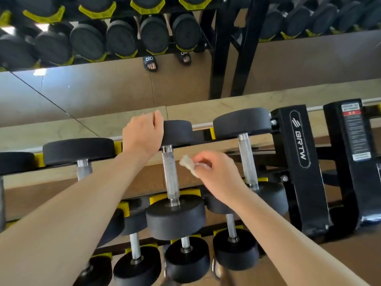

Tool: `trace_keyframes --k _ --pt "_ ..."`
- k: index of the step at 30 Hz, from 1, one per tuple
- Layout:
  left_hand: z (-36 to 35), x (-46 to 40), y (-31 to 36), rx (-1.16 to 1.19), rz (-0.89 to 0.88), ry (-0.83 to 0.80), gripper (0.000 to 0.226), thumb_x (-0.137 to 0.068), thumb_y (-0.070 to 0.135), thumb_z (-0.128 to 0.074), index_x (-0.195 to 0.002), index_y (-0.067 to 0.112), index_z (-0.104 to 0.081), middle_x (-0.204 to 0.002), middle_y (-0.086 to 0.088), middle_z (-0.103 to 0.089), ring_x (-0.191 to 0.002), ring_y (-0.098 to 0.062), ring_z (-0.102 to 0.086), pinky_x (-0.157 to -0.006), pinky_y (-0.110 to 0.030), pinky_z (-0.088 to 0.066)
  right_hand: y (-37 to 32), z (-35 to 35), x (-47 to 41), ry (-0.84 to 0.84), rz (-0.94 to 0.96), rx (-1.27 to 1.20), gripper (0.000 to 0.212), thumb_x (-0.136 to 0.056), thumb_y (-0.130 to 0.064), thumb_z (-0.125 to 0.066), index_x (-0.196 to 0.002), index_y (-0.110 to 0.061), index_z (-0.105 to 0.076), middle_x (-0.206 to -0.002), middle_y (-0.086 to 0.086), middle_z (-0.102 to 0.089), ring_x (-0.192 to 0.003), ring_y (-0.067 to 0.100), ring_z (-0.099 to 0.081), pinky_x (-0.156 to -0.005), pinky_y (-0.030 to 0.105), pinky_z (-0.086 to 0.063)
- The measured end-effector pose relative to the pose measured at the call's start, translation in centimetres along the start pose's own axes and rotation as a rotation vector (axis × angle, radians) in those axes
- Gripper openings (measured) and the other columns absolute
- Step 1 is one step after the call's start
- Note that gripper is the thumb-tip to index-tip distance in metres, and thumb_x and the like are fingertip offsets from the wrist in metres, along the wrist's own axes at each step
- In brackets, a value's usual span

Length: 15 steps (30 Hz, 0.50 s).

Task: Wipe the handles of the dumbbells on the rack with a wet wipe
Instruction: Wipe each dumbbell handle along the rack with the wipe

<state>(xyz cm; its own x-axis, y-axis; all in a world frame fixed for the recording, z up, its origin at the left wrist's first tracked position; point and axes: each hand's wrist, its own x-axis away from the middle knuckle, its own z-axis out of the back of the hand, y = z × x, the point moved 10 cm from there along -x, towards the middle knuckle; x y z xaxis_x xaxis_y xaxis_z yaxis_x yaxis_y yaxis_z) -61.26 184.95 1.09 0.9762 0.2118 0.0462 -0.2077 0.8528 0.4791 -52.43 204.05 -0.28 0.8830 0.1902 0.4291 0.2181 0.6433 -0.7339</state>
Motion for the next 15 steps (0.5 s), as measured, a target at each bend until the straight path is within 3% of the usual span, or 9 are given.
trace_keyframes --k 2,4,7,11,13,15 --pt "0.2 0.1 1.3 -0.066 -0.074 0.031 0.042 -0.106 0.029 -0.034 -0.077 0.010 -0.059 -0.073 -0.007 -0.059 -0.074 -0.035 -0.058 -0.070 -0.048 -0.053 0.0 5.1 0.3 0.241 0.152 0.166 0.024 -0.098 -0.016 -0.053 -0.119 -0.019 -0.065 -0.103 -0.012 -0.061 -0.088 0.000 -0.057 -0.071 0.008 -0.040" --pt "0.3 0.7 4.0 -0.057 -0.221 0.059 0.033 -0.105 0.027 -0.038 -0.089 0.014 -0.063 -0.083 -0.004 -0.063 -0.076 -0.028 -0.060 -0.070 -0.046 -0.054 0.3 7.7 0.4 0.307 0.319 0.374 0.027 -0.096 -0.010 -0.056 -0.121 -0.014 -0.064 -0.114 -0.003 -0.064 -0.102 0.011 -0.057 -0.084 0.014 -0.039" --pt "-0.8 1.8 9.6 0.007 -0.383 0.037 0.025 -0.106 0.025 -0.042 -0.116 0.019 -0.065 -0.105 0.001 -0.071 -0.089 -0.022 -0.066 -0.080 -0.041 -0.054 2.1 7.9 -0.3 0.231 0.517 0.726 0.041 -0.081 0.002 -0.068 -0.121 -0.007 -0.065 -0.118 0.007 -0.066 -0.103 0.024 -0.058 -0.087 0.031 -0.051" --pt "-6.2 2.1 15.7 0.114 -0.381 -0.151 0.038 -0.110 0.033 -0.036 -0.142 0.022 -0.053 -0.134 0.002 -0.065 -0.116 -0.016 -0.062 -0.097 -0.037 -0.051 4.5 7.5 -1.7 0.127 0.636 0.970 0.046 -0.067 0.003 -0.076 -0.112 -0.001 -0.066 -0.118 0.012 -0.064 -0.101 0.029 -0.055 -0.081 0.042 -0.056" --pt "-8.8 2.0 17.7 0.183 -0.363 -0.233 0.039 -0.110 0.034 -0.033 -0.140 0.022 -0.055 -0.137 0.001 -0.062 -0.122 -0.018 -0.058 -0.101 -0.037 -0.048 4.8 8.0 -2.0 0.156 0.687 0.994 0.041 -0.066 0.002 -0.077 -0.106 0.000 -0.068 -0.115 0.012 -0.066 -0.103 0.030 -0.056 -0.085 0.042 -0.056" --pt "-10.3 1.8 19.1 0.213 -0.352 -0.248 0.034 -0.110 0.032 -0.033 -0.120 0.023 -0.063 -0.116 0.002 -0.067 -0.106 -0.018 -0.060 -0.091 -0.038 -0.049 4.9 8.1 -2.0 0.190 0.740 0.998 0.038 -0.068 0.001 -0.074 -0.106 -0.001 -0.069 -0.114 0.012 -0.066 -0.105 0.029 -0.058 -0.090 0.040 -0.054"
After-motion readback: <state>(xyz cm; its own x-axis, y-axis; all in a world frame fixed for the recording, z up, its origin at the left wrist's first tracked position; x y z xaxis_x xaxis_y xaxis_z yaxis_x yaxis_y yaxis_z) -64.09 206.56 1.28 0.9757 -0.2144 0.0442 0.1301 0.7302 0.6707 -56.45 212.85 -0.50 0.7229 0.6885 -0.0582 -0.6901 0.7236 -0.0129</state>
